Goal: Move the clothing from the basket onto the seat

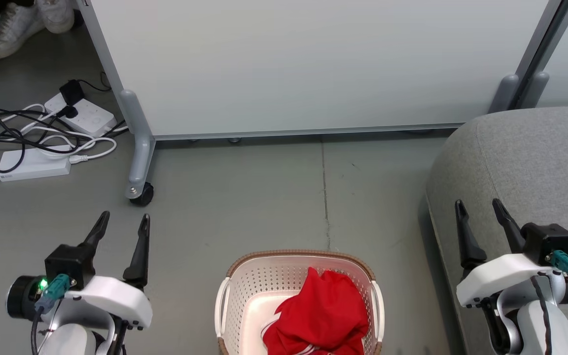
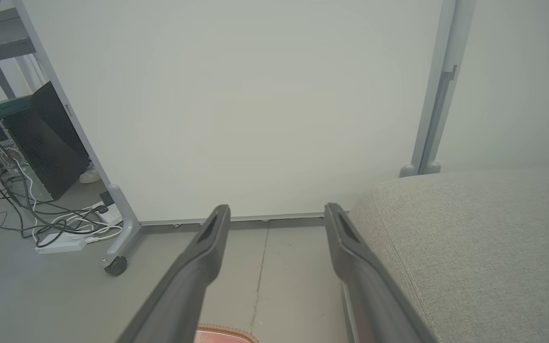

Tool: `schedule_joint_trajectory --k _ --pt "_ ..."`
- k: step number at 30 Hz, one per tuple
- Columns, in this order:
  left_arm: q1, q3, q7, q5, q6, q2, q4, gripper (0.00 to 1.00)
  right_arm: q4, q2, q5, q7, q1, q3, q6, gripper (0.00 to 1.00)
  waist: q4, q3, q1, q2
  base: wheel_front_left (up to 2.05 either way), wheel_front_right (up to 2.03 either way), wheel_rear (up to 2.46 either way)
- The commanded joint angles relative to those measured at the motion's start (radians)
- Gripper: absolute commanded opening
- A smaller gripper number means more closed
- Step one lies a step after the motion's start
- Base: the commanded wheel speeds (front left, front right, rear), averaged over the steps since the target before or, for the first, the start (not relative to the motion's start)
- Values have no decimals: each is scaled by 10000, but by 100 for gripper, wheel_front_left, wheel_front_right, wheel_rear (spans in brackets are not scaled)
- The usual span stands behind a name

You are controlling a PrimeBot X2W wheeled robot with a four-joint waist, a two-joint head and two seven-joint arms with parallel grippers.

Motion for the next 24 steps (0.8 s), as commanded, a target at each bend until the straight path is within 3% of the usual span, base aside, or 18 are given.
schedule_joint_trajectory --k 1,11,24 --pt "-375 -29 -55 0 -6 45 -103 100 -160 -60 38 50 -166 -5 22 100 -100 232 0 0 0 0 0" --pt "-2123 -798 -335 168 -326 -471 359 100 -1303 9 45 94 -1042 -56 22 100 -997 2346 0 0 0 0 0" --pt "-4835 -3012 -552 574 -1012 -1097 3487 100 -2574 28 307 -173 -2488 390 22 100 -2225 5811 0 0 0 0 0"
